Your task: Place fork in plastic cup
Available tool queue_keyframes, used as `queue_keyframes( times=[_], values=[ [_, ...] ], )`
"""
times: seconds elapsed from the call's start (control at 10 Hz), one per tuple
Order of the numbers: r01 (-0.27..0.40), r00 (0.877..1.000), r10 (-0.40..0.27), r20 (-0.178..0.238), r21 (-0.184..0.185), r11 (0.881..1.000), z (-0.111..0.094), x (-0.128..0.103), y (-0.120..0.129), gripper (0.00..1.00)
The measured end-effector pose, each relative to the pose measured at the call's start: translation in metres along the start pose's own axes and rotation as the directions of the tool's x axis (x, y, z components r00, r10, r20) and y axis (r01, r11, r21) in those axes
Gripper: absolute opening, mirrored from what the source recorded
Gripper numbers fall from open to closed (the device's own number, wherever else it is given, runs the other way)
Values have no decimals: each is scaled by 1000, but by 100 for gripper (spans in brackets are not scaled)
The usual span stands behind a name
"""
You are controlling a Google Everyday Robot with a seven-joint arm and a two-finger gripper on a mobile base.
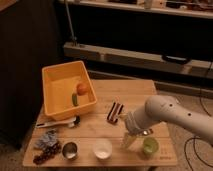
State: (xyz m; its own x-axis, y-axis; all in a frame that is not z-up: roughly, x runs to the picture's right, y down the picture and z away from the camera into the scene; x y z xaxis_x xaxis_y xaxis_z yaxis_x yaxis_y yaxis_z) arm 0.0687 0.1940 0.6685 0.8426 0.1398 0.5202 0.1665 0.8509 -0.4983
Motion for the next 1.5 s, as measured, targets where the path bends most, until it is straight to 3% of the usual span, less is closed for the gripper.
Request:
queue_keyframes(
  times=[0.1, 0.5, 1.1, 1.5],
  values=[
    [14, 999, -13, -38, 7, 1000, -1, 10, -7, 80],
    [69, 991, -67, -113, 15, 997, -15, 54, -43, 80],
    [86, 989, -83, -125, 17, 996, -11, 58, -42, 80],
    [115, 986, -111, -122, 23, 993, 19, 96, -30, 80]
  ],
)
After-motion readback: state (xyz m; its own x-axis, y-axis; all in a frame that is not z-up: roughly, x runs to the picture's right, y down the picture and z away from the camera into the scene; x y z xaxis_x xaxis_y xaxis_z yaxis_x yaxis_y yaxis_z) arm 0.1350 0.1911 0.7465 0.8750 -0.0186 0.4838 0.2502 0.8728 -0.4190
